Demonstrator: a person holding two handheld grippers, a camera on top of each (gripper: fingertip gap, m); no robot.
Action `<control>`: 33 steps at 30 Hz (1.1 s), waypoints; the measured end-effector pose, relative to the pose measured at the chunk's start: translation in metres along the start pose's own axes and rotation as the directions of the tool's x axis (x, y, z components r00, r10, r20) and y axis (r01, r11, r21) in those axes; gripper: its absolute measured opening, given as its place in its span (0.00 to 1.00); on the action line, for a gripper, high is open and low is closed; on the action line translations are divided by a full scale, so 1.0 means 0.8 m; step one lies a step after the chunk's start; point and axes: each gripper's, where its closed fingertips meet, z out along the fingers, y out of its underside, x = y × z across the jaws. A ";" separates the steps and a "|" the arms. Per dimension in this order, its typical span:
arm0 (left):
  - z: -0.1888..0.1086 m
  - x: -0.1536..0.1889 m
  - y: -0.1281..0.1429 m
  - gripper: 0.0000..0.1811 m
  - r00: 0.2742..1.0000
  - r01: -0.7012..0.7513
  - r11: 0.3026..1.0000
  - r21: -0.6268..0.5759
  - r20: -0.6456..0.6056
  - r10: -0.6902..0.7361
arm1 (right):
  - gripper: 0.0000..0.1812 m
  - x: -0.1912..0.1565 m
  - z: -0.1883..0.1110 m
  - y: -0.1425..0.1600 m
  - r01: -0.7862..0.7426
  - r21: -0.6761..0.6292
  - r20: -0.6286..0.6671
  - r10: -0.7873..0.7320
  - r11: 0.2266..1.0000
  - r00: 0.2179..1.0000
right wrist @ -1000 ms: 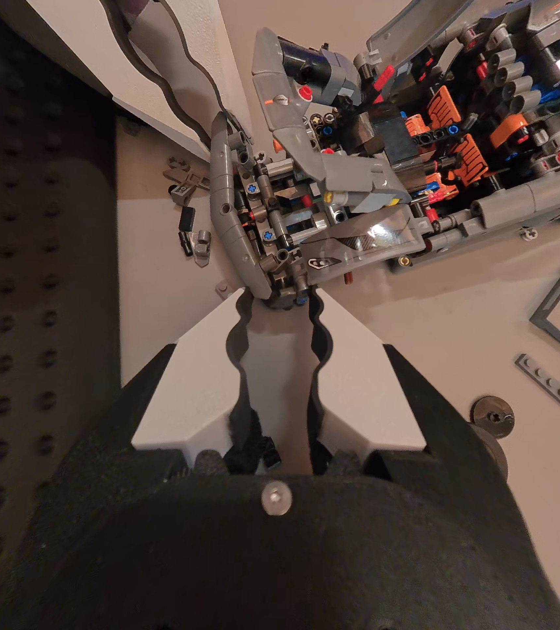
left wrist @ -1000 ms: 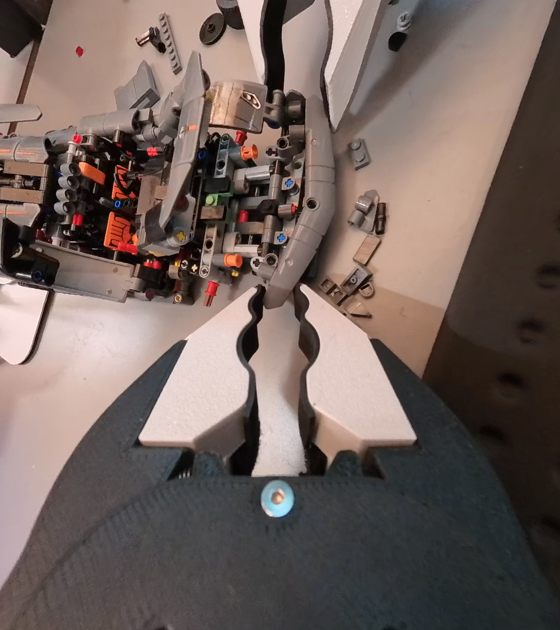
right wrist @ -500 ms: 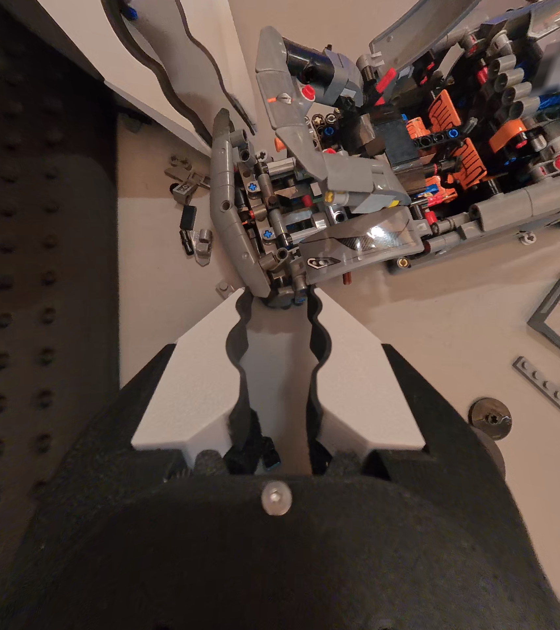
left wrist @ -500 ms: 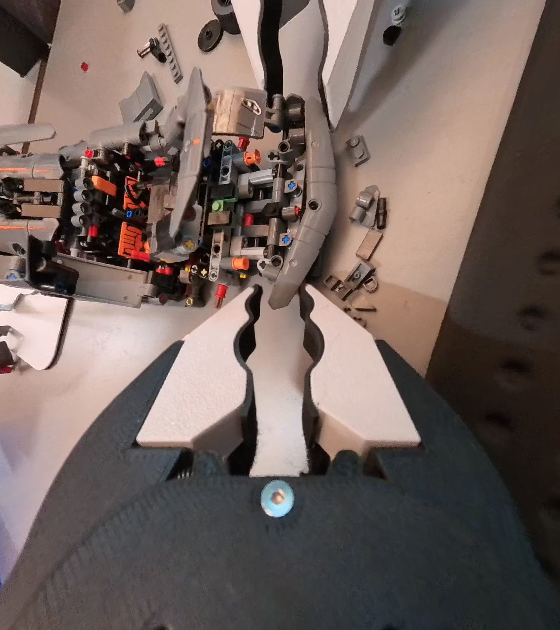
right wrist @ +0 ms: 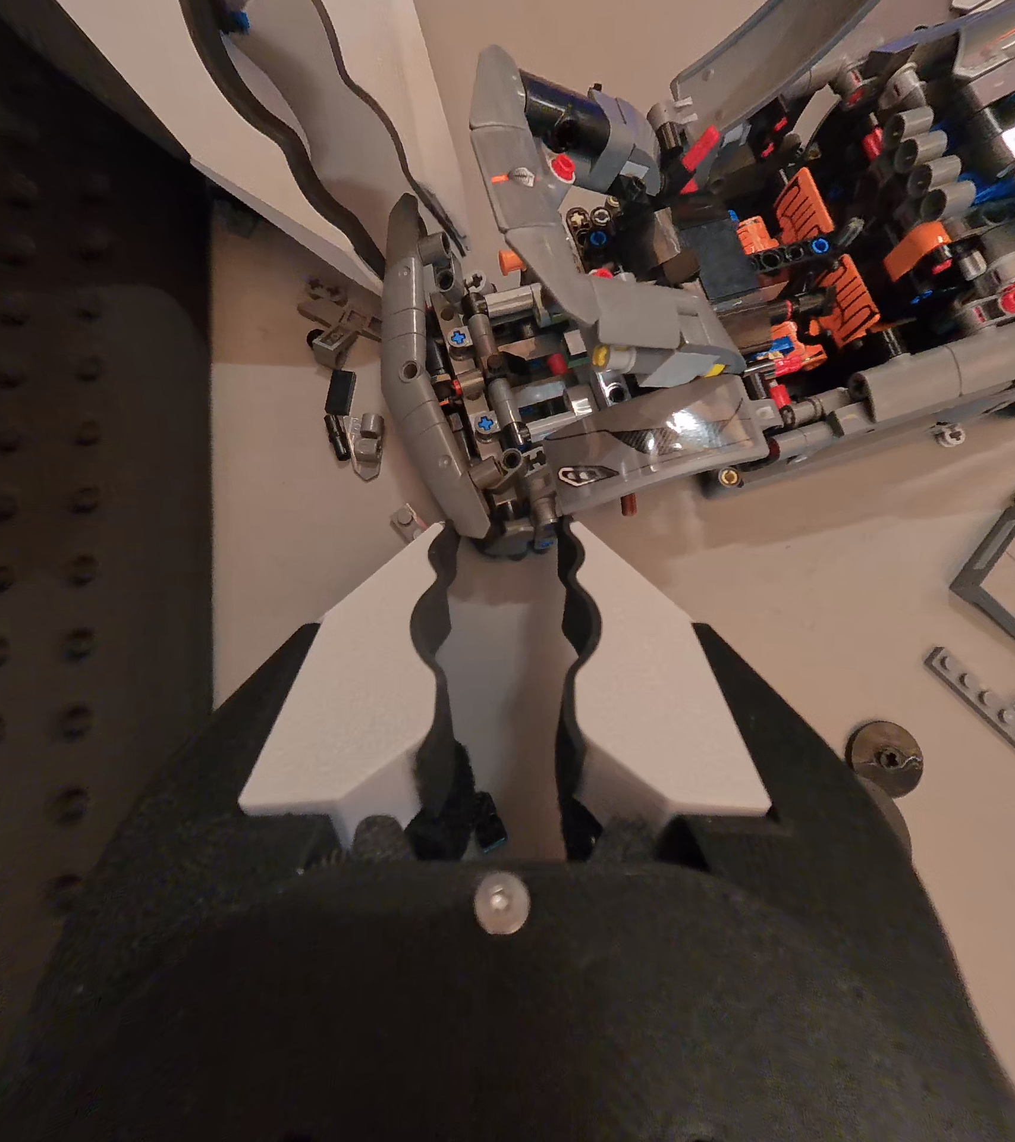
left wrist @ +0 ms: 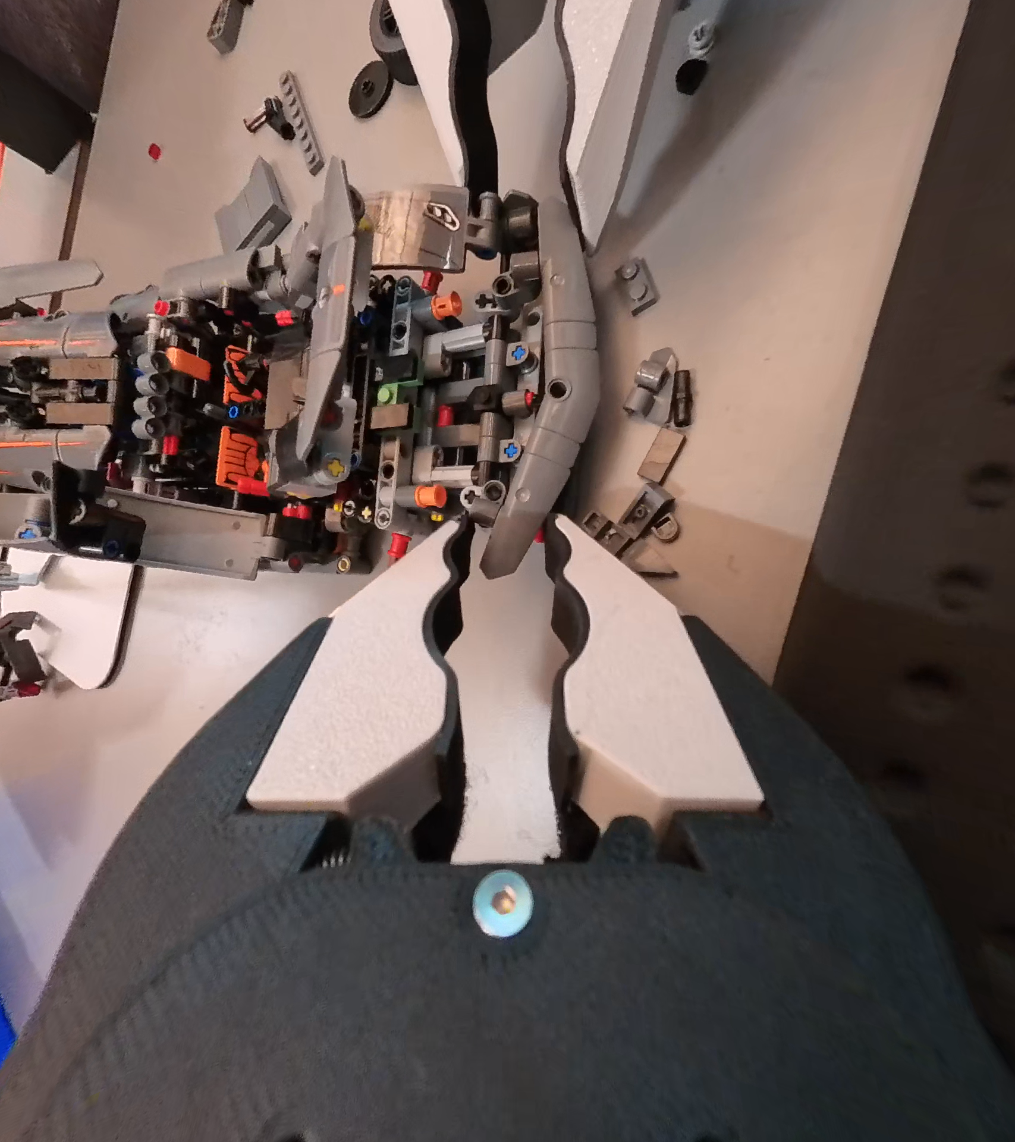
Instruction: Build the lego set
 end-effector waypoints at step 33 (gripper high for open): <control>0.034 0.017 -0.073 0.21 0.970 -0.238 0.967 -0.087 -0.071 0.233 | 0.17 -0.001 0.002 0.001 0.010 -0.001 -0.001 -0.010 1.000 1.000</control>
